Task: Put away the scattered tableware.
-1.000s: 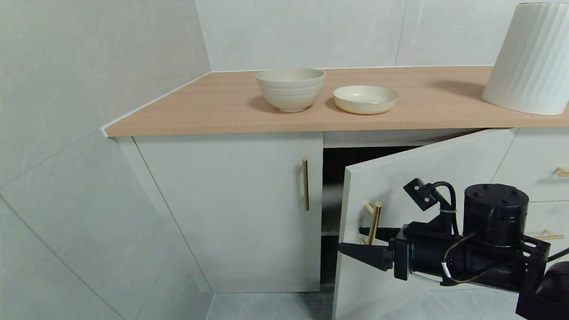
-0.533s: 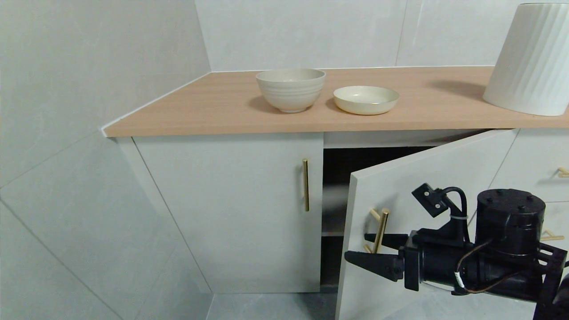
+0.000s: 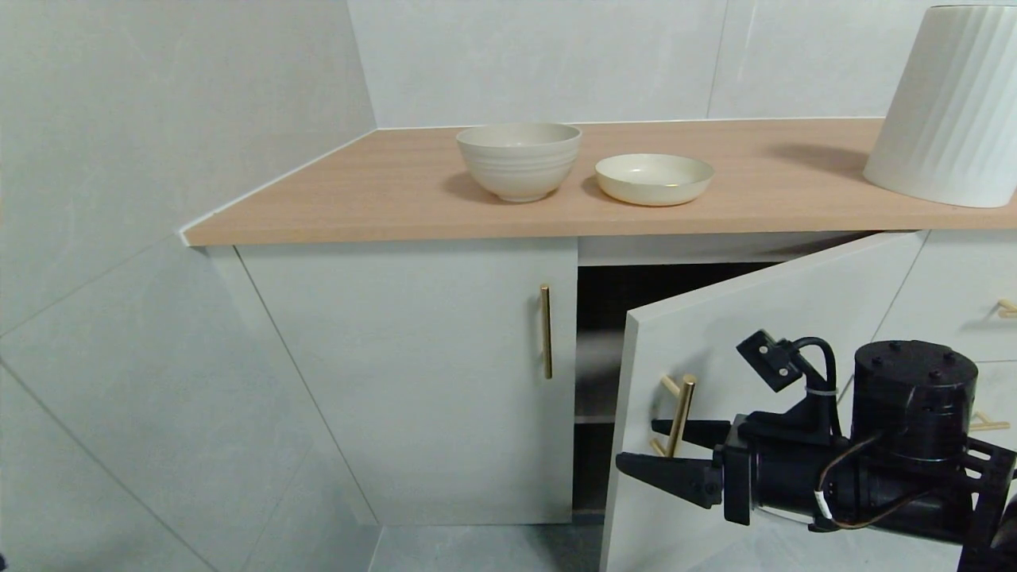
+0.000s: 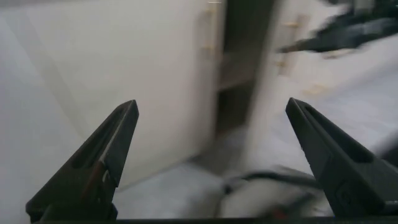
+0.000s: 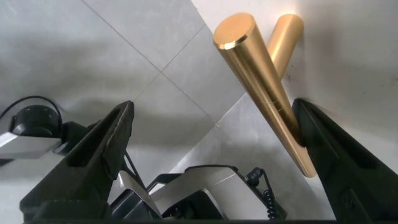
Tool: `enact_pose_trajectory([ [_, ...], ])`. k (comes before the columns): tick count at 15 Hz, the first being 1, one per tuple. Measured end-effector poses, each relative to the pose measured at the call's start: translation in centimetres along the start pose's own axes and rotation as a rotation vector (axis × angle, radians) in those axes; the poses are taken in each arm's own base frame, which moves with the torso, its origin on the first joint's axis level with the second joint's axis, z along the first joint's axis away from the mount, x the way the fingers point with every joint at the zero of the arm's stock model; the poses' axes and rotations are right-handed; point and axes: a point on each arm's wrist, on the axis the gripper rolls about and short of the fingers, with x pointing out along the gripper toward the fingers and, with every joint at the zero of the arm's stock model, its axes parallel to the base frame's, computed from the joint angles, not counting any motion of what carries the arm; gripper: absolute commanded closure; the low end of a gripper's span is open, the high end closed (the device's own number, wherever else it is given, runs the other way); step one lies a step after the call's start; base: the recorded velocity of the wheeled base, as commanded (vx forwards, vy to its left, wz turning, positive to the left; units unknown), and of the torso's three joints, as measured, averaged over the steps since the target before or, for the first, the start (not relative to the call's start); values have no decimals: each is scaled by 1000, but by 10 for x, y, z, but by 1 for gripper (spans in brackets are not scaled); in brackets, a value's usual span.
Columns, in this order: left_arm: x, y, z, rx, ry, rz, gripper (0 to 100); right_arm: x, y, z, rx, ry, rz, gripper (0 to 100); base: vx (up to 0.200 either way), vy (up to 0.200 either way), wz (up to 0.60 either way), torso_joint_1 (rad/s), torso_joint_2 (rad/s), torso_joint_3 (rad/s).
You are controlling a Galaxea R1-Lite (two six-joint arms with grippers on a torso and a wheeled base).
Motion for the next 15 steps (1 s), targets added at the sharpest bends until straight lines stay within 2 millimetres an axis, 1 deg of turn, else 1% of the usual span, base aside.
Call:
enact_pose_trajectory([
  [1, 11, 6, 10, -25, 37, -33, 0, 0, 0, 0, 0, 1, 0, 0, 0, 0, 0, 0, 0, 0],
  [3, 42, 24, 31, -71, 108, -92, 0, 0, 0, 0, 0, 1, 1, 0, 0, 0, 0, 0, 0, 0],
  [4, 58, 32, 37, -85, 133, -118, 0, 0, 0, 0, 0, 2, 2, 0, 0, 0, 0, 0, 0, 0],
  [6, 97, 47, 44, -112, 191, -184, 0, 0, 0, -1, 1, 3, 2, 0, 0, 0, 0, 0, 0, 0],
  [9, 154, 58, 38, -150, 264, -277, 0, 0, 0, -1, 1, 4, 3, 0, 0, 0, 0, 0, 0, 0],
  [11, 182, 55, 29, -188, 291, -342, 0, 0, 0, -2, 2, 6, 2, 0, 0, 0, 0, 0, 0, 0],
  [12, 193, 50, 22, -215, 312, -376, 0, -1, 0, -2, 3, 7, 3, 0, 0, 0, 0, 0, 0, 0],
  [15, 210, 36, 5, -255, 372, -450, 0, -1, 0, -3, 3, 9, 3, 0, 0, 0, 0, 0, 0, 0],
])
